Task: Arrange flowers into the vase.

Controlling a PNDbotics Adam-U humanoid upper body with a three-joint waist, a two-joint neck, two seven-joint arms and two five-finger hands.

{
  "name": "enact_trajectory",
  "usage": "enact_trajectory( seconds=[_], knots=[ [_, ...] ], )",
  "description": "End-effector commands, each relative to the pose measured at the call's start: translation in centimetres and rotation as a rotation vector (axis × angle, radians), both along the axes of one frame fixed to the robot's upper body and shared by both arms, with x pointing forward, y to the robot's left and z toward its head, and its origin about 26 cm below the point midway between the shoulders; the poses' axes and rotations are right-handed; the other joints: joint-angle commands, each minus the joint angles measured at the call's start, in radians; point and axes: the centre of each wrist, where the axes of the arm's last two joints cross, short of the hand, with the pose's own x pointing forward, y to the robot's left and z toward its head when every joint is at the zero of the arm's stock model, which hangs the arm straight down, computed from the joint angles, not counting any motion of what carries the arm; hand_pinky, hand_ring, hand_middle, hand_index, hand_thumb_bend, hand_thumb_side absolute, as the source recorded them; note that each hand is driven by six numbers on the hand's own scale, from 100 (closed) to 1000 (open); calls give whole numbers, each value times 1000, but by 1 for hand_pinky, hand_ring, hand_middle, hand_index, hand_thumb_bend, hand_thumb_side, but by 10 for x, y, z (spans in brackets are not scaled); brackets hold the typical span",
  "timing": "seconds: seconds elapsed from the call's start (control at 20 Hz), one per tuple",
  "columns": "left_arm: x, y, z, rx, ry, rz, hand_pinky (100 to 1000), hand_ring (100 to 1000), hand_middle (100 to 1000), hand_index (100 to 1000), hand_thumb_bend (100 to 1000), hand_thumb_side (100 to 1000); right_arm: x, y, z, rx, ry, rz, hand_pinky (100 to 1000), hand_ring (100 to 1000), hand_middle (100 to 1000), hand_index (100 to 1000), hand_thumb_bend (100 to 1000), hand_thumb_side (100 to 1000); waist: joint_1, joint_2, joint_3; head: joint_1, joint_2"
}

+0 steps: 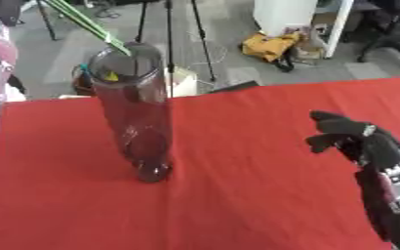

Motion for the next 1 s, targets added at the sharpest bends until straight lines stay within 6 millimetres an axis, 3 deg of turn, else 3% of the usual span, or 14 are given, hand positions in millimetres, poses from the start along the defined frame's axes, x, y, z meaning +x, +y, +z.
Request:
enact_trajectory(
  seconds=[0.05, 1.0],
  knots=[
    [-2, 1, 6, 22, -30, 11, 100, 100, 100, 100, 274, 614, -3, 0, 7, -4, -29, 13, 683, 855, 490, 732, 100, 1000, -4, -19, -2, 1, -3],
    [11, 3, -2, 53, -9, 53, 100, 100, 100, 100, 253, 654, -3, -1, 7, -5, -26, 18, 686, 861, 486, 732, 100, 1000, 1, 9, -19, 16, -19]
  ],
)
